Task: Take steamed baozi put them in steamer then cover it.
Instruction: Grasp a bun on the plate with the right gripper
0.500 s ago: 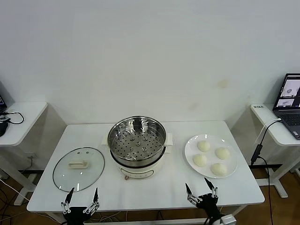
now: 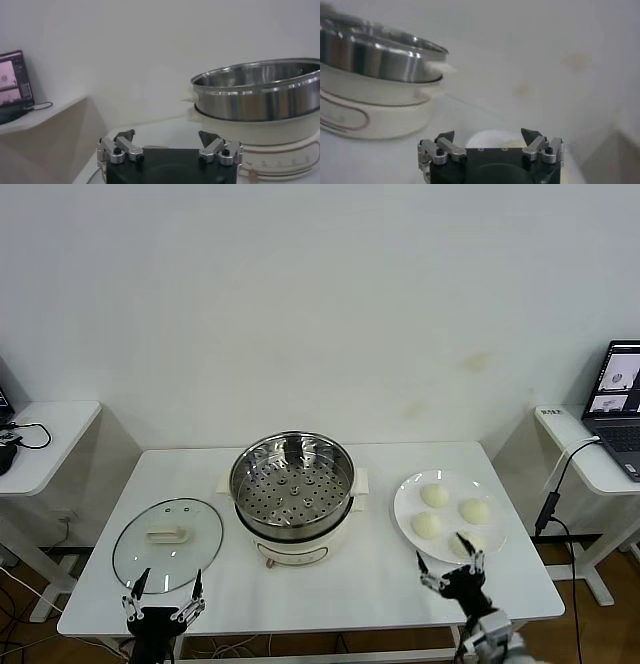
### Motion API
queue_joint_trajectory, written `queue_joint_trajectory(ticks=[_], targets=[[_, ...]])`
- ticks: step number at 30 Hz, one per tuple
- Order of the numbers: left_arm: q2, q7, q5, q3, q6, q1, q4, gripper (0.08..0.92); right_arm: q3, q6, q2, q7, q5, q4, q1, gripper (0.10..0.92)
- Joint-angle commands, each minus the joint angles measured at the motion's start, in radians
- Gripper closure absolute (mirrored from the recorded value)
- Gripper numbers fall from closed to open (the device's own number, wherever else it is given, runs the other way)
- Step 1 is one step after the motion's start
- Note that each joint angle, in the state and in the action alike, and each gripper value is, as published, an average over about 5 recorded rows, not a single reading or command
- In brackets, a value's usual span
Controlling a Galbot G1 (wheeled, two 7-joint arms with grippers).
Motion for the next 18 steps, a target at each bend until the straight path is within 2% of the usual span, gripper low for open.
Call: queue_joint_trajectory(ticks=[1, 6, 11, 18], targets=[[-0.005, 0.006, 0.091, -0.017, 0.056, -0.045, -0.014, 0.177, 0.001, -0.082, -0.193, -0.074, -0.161, -0.118, 0.217, 0.203], [-0.006, 0.002, 0.1, -0.029, 0.059, -0.043, -0.011, 0.177, -0.073, -0.185, -0.325, -0.246, -0.261, -0.215, 0.39, 0.202], [-0.006, 0.003, 0.102, -0.045, 0.06, -0.036, -0.01, 0.177, -0.209, -0.145, -0.443, -0.396, -0.352, -0.319, 0.611, 0.203], [-0.006, 0.006, 0.103, -0.061, 0.065, -0.033, -0.014, 0.177, -0.544, -0.066, -0.558, -0.649, -0.334, -0.467, 0.995, 0.203]])
